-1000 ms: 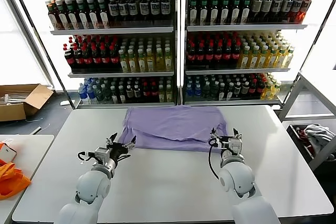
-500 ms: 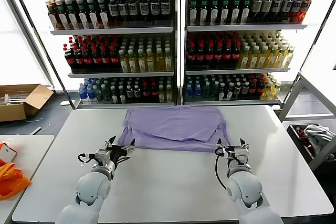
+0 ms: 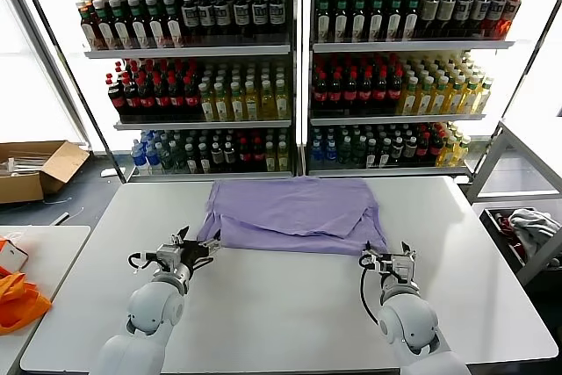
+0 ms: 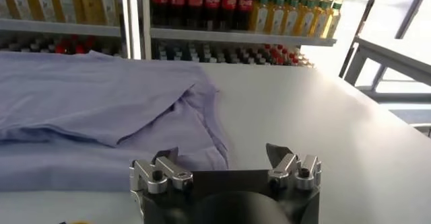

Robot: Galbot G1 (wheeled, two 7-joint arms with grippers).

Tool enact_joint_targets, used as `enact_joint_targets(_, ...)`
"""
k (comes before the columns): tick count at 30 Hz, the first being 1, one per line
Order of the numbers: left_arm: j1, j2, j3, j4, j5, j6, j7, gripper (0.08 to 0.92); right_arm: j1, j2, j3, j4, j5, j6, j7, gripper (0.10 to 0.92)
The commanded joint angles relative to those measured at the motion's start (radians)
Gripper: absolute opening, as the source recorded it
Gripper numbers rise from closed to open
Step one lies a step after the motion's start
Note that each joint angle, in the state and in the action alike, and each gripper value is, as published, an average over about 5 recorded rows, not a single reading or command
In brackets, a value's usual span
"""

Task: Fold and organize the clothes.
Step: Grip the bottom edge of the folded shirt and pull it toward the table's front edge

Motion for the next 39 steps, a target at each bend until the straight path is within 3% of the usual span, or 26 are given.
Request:
enact_joint_targets(1,-0.006,0.006,0.006,0.024,-0.011,0.006,-0.006,0.823,-0.007,0.001,-0.001,-0.013,0.001,-0.001,-0.005,0.810)
enact_joint_targets(7,0.011,0.014,0.012,0.015,-0.013,0.014,-0.003,0.758,-0.023,0.012,-0.008,-0.018,0.001,0.000,-0.015,0.673)
enact_joint_targets(25,0.046,0.017,0.011,0.025,-0.005,0.012,0.028,0.239,-0.071,0.008,0.008,0.012,-0.002,0.006,-0.056,0.156)
enact_joint_targets(31,0.108,0.020,-0.008,-0.064,-0.001,0.006,0.019,0.096,-0.079,0.005,0.010,0.045,0.004,0.005,-0.059,0.116)
enact_joint_targets(39,0.333,0.000,-0.048,-0.358,0.040,0.003,-0.011,0.085,-0.160,-0.011,0.009,0.195,0.000,0.001,-0.040,0.116)
